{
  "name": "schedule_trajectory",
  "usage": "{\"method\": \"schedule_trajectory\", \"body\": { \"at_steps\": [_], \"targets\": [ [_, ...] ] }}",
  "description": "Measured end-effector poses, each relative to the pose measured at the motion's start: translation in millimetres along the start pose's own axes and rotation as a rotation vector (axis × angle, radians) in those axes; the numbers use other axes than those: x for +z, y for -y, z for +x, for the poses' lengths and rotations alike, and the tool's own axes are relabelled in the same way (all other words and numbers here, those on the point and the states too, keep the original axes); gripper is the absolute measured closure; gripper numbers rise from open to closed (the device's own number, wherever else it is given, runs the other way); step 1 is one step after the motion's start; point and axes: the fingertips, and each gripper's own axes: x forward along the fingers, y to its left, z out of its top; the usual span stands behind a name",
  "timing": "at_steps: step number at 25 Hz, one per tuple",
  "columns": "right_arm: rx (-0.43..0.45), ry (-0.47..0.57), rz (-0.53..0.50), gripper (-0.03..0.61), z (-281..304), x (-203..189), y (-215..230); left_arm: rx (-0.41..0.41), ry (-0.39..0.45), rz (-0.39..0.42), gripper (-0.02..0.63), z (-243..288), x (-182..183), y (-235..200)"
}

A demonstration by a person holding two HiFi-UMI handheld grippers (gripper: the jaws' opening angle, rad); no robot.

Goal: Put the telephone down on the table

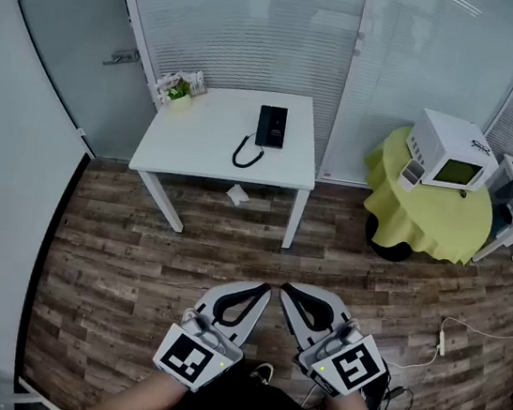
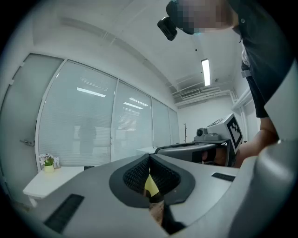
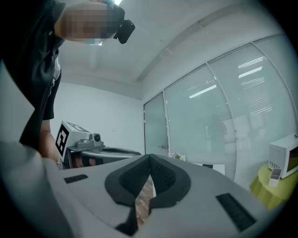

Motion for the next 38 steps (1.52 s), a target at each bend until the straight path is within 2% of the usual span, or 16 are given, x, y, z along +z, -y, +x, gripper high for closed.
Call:
{"method": "schedule_trajectory", "body": {
  "at_steps": [10,18,26,38],
  "targets": [
    [0.004,0.021,0.001,0.557,-5,5,3,-0.006,-0.011,-0.016,0.604,5,2,3],
    [-0.005,-0.013,-0.009,0.557,7,5,13,0.027,-0.003,0.004,0.604,9,10,-13],
    [-0.028,-0.045,0.004,0.556,43,2,38,0.008,0.000,-0.001,0.604,26,7,-58],
    [-0.055,-0.070,-0.005,0.556,128,-8,87,-0.027,0.004,0.002,0.604,63,4,-148]
  ]
}}
